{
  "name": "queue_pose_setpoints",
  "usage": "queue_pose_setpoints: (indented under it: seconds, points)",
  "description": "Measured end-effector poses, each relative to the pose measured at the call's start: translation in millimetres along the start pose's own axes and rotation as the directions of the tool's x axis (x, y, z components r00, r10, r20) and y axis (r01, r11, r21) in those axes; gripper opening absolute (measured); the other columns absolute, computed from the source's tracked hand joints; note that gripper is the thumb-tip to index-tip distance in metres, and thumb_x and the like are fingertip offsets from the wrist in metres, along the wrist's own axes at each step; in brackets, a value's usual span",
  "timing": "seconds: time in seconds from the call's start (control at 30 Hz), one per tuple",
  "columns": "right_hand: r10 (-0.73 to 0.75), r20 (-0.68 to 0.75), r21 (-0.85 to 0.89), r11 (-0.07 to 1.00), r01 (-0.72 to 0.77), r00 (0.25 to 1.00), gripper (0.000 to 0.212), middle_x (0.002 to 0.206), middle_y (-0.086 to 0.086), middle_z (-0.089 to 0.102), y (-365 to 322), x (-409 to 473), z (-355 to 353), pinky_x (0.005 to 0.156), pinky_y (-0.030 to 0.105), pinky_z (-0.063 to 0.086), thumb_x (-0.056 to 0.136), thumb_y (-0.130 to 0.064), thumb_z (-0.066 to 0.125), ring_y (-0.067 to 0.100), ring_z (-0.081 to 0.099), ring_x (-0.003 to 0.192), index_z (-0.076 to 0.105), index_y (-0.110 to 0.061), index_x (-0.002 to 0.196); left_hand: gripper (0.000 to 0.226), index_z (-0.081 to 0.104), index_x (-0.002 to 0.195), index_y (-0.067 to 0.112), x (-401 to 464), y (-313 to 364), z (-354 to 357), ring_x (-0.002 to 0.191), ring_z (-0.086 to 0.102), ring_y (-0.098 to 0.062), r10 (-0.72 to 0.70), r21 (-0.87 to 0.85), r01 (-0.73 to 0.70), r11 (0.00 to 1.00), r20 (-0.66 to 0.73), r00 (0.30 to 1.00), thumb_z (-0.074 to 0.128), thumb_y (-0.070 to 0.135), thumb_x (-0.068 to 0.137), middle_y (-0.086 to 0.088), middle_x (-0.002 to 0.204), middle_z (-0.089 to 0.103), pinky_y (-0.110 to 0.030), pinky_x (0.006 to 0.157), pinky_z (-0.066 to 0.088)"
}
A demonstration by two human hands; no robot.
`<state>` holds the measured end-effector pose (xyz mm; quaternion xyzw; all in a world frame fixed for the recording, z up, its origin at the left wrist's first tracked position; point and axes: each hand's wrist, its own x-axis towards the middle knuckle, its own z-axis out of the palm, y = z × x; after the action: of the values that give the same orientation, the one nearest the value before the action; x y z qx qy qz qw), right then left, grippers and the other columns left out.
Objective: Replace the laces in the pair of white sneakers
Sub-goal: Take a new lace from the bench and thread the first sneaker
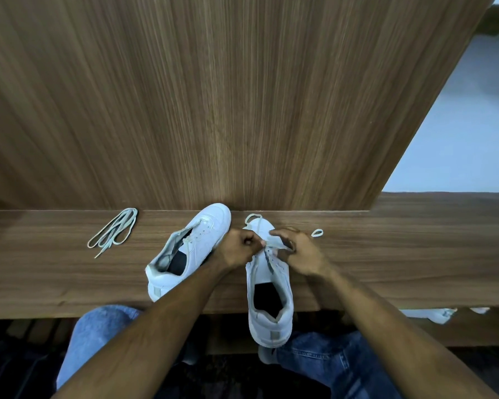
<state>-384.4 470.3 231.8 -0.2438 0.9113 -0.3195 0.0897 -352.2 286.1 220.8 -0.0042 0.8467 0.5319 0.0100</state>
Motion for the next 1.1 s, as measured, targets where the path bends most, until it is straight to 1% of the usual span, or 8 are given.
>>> queue_pose_setpoints:
  seconds: [0.07,0.17,0.3,0.47,0.6,0.8,0.97,1.1]
  points:
    - [-0.07,0.004,0.025,0.997,0.07,0.998,0.024,0.105,-0.001,0.07,-10.4,5.4,8.9,0.085,0.035,0.05,0.088,-0.013,0.06,0.015,0.063,0.1,0.069,-0.019,0.109,0.017,0.07,0.075,0.006,1.2,0.4,5.2,0.053,0.052,-0.015,0.002,-0.013,-0.002,1.0,0.0,1.0,0.066,0.013,0.089,-0.012,0.063,0.061,-0.027,0.054,0.045]
    - [-0.067,-0.034,0.038,0.997,0.068,0.997,0.025,0.083,-0.005,0.072,-15.6,9.5,18.1,0.072,0.03,0.049,0.085,-0.007,0.054,0.011,0.064,0.081,0.073,-0.021,0.092,0.023,0.064,0.067,0.016,0.6,-4.5,9.1,0.052,0.051,-0.007,-0.042,-0.026,0.04,0.999,-0.053,0.998,0.066,0.016,0.089,0.0,0.058,0.058,-0.026,0.059,0.043]
    - [0.033,-0.102,0.206,0.978,-0.012,0.994,0.042,0.05,-0.017,0.051,-3.2,9.2,26.7,0.058,0.023,0.037,0.092,-0.01,0.057,-0.002,0.043,0.052,0.063,-0.033,0.058,0.018,0.062,0.083,0.017,-3.5,-17.5,11.2,0.066,0.056,-0.007,-0.173,-0.029,0.172,0.985,-0.036,0.984,0.076,0.028,0.08,0.004,0.07,0.061,-0.022,0.067,0.045]
    - [0.181,-0.149,0.291,0.948,-0.132,0.972,0.024,0.049,-0.013,0.056,1.6,8.0,35.2,0.055,0.023,0.04,0.091,-0.018,0.064,-0.004,0.046,0.046,0.073,-0.014,0.069,0.015,0.073,0.094,0.01,-2.6,-19.2,6.4,0.076,0.06,-0.01,-0.251,-0.001,0.252,0.968,-0.091,0.964,0.067,0.008,0.081,0.002,0.08,0.066,-0.017,0.068,0.046]
    - [0.179,-0.158,0.172,0.973,-0.151,0.971,0.033,0.047,-0.01,0.054,-4.1,8.0,42.2,0.053,0.023,0.035,0.085,-0.019,0.064,-0.001,0.048,0.047,0.064,-0.027,0.054,0.012,0.074,0.078,0.007,-5.9,-24.7,6.0,0.059,0.054,-0.006,-0.337,-0.097,0.326,0.941,-0.155,0.929,0.063,0.004,0.082,-0.001,0.068,0.064,-0.019,0.057,0.044]
    - [0.196,-0.141,-0.046,0.978,-0.204,0.97,0.028,0.056,0.0,0.048,-16.5,8.8,44.3,0.057,0.026,0.034,0.076,-0.024,0.053,0.024,0.055,0.063,0.056,-0.041,0.053,0.015,0.073,0.074,0.011,-5.8,-29.2,6.4,0.061,0.054,-0.007,-0.367,-0.177,0.343,0.922,-0.126,0.922,0.062,0.004,0.082,0.002,0.065,0.063,-0.022,0.063,0.043]
    - [0.244,-0.185,-0.073,0.963,-0.261,0.952,0.017,0.07,0.005,0.068,-17.2,7.9,44.0,0.06,0.026,0.041,0.075,-0.024,0.055,0.027,0.062,0.071,0.07,-0.02,0.069,0.027,0.066,0.059,0.016,-6.3,-28.5,4.2,0.059,0.051,-0.006,-0.364,-0.184,0.341,0.922,-0.105,0.926,0.06,0.0,0.081,0.008,0.056,0.058,-0.021,0.06,0.04]
    - [0.273,-0.178,-0.046,0.957,-0.285,0.945,0.025,0.056,0.002,0.055,-16.5,8.2,43.1,0.056,0.024,0.033,0.075,-0.022,0.054,0.024,0.057,0.061,0.055,-0.02,0.05,0.03,0.066,0.058,0.016,-10.0,-26.4,2.9,0.059,0.052,-0.006,-0.389,-0.25,0.357,0.9,-0.096,0.916,0.059,-0.003,0.08,0.008,0.054,0.059,-0.022,0.059,0.041]
